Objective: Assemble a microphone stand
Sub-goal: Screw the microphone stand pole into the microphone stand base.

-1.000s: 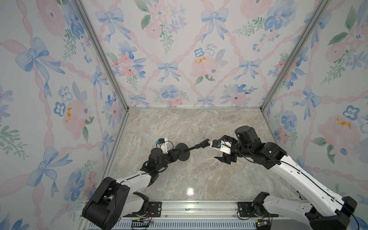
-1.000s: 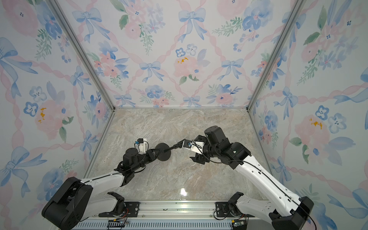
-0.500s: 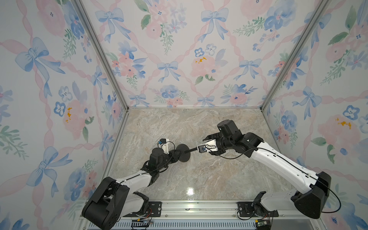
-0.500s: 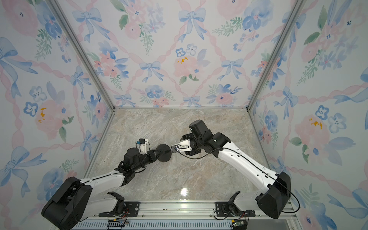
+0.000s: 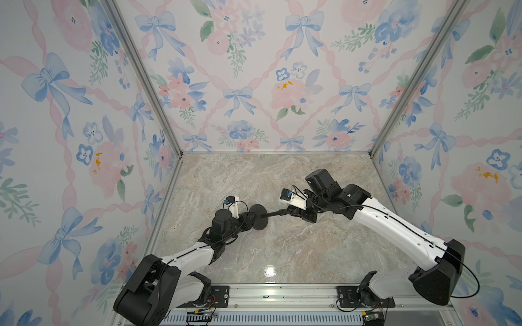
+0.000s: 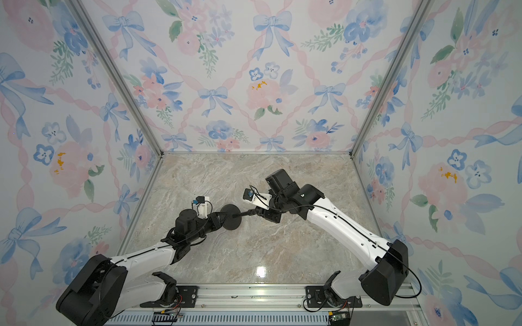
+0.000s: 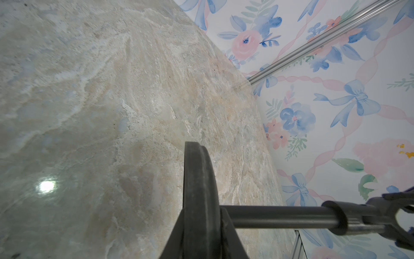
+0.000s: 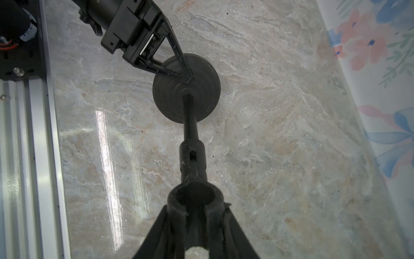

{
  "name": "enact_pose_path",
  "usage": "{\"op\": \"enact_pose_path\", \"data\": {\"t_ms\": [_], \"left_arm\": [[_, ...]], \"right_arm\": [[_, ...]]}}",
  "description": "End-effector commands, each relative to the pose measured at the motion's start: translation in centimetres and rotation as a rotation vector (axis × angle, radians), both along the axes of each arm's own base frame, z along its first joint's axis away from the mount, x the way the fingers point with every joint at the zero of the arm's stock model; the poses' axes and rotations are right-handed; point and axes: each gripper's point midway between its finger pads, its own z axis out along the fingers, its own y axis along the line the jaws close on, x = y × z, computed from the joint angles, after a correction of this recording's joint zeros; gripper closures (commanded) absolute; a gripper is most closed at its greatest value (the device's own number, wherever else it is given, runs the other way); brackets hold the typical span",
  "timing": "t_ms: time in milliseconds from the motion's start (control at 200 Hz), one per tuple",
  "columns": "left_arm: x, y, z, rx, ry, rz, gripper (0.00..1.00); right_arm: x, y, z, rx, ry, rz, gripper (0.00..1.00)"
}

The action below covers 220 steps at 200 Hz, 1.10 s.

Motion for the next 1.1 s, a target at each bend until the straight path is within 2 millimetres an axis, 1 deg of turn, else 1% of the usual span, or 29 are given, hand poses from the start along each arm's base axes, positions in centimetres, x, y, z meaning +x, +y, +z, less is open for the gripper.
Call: {"op": "enact_pose_path", "data": {"t_ms": [0, 110, 145, 185, 245, 270, 360, 425, 480, 540, 600, 665, 730, 780, 820, 885, 985, 1095], "left_arm": [[0.9, -0.5, 5.2, -0.096, -0.15, -0.001, 1.0], [0.9, -0.4, 5.3, -0.097, -0.155, 0.004, 1.0], [0.9, -0.4, 5.4, -0.098, -0.157, 0.005, 1.0], [0.8, -0.4, 5.4, -0.098, -0.158, 0.005, 1.0], [0.8, -0.4, 5.4, -0.098, -0.159, 0.005, 1.0], [0.8, -0.4, 5.4, -0.098, -0.158, 0.005, 1.0], [0.8, -0.3, 5.2, -0.092, -0.156, 0.007, 1.0], [0.8, -0.3, 4.9, -0.082, -0.156, 0.006, 1.0], [0.8, -0.3, 4.7, -0.077, -0.152, 0.003, 1.0], [0.8, -0.3, 4.4, -0.072, -0.147, 0.001, 1.0], [0.8, -0.4, 4.2, -0.069, -0.142, -0.002, 1.0], [0.7, -0.5, 4.1, -0.067, -0.14, -0.01, 1.0], [0.7, -0.6, 4.2, -0.068, -0.141, -0.017, 1.0], [0.7, -0.7, 4.3, -0.069, -0.143, -0.02, 1.0], [0.6, -0.8, 4.3, -0.068, -0.145, -0.024, 1.0], [0.6, -0.9, 4.4, -0.069, -0.146, -0.031, 1.0], [0.4, -1.1, 4.3, -0.068, -0.147, -0.042, 1.0], [0.2, -1.4, 4.4, -0.066, -0.152, -0.064, 1.0]], "right_arm": [[-0.2, 1.5, 0.7, 0.187, 0.297, -0.255, 0.65], [0.7, 1.5, 1.2, 0.31, 0.455, -0.38, 0.65], [0.6, 1.5, 1.5, 0.334, 0.493, -0.392, 0.61], [0.6, 1.5, 1.8, 0.349, 0.511, -0.392, 0.59], [0.3, 1.2, 2.1, 0.347, 0.488, -0.359, 0.51], [0.1, 1.0, 2.3, 0.338, 0.463, -0.335, 0.49], [-0.3, -0.6, 2.5, 0.268, 0.319, -0.246, 0.43], [-0.6, -2.1, 3.1, 0.198, 0.166, -0.15, 0.37], [-1.3, -3.4, 3.7, 0.138, 0.003, -0.03, 0.32], [-1.6, -4.9, 4.0, 0.053, -0.208, 0.09, 0.23], [-2.2, -5.5, 4.1, -0.011, -0.398, 0.229, 0.16], [-2.4, -5.1, 4.6, -0.016, -0.556, 0.339, 0.1], [-2.5, -4.2, 4.8, -0.008, -0.636, 0.418, 0.09], [-2.7, -3.6, 4.5, -0.021, -0.649, 0.481, 0.09], [-2.6, -3.1, 3.9, -0.055, -0.658, 0.528, 0.09], [-1.9, -2.2, 3.2, -0.095, -0.667, 0.563, 0.1], [-1.3, -1.0, 2.8, -0.102, -0.65, 0.597, 0.1], [-1.1, -0.3, 2.2, -0.121, -0.607, 0.62, 0.13]]}}
